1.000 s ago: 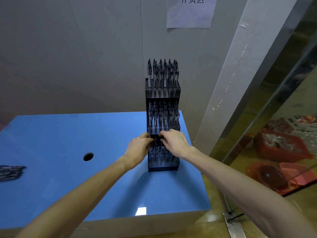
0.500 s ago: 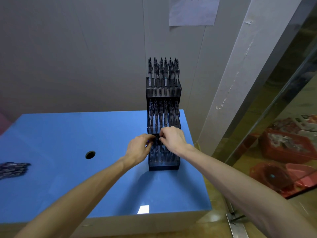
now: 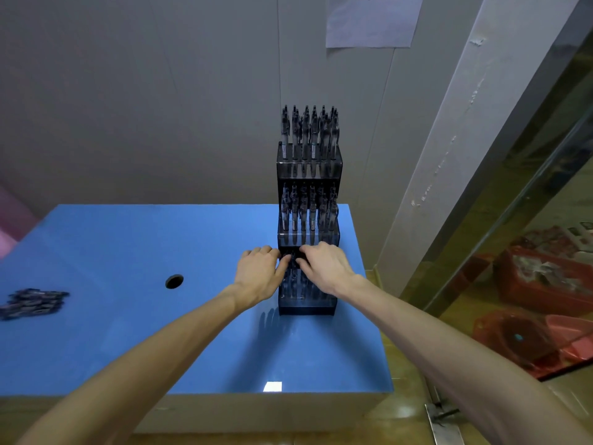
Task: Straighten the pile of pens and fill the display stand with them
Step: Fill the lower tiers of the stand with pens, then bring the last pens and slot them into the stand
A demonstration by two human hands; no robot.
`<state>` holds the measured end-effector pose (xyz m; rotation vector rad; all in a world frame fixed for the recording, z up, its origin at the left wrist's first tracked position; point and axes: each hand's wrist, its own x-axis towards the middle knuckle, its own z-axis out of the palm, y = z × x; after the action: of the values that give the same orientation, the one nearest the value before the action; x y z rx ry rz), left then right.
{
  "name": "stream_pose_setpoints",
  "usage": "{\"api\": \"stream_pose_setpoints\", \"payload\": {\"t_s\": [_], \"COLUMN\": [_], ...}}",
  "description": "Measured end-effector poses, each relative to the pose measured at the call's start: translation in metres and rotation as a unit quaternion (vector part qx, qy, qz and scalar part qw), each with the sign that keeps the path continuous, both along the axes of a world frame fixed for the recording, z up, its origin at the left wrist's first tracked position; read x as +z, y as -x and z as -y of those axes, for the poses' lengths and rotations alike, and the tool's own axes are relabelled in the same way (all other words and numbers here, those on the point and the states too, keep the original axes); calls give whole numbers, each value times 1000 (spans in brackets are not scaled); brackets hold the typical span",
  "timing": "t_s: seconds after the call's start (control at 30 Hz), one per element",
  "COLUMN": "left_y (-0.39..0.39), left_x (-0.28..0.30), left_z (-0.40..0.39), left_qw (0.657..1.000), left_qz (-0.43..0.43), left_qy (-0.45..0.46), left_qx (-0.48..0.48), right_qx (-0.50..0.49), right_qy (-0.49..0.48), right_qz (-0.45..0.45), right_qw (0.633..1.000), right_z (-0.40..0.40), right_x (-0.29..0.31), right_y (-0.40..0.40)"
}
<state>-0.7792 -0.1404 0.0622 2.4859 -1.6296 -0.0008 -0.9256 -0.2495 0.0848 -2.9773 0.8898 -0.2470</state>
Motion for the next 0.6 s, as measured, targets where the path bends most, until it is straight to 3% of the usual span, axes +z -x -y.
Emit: {"api": "stream_pose_setpoints", "payload": {"t_s": [0.2,0.37,0.6], "left_y": [3,-11,-70], "left_x": [5,2,-15], "left_z": [-2,-33,-136], "left_qw": [995,986,972], "left_qz": [44,91,72], "left_qy": [-86,-123,-173], "left_qx": [26,65,143], "right_qx": [68,223,211], "right_qy": [28,174,181], "right_qz": [14,19,3], "right_qw": [997,959,961], "right_z": [-2,-11,-62], "right_x": [-4,-9,-17], "right_y": [18,19,-26]}}
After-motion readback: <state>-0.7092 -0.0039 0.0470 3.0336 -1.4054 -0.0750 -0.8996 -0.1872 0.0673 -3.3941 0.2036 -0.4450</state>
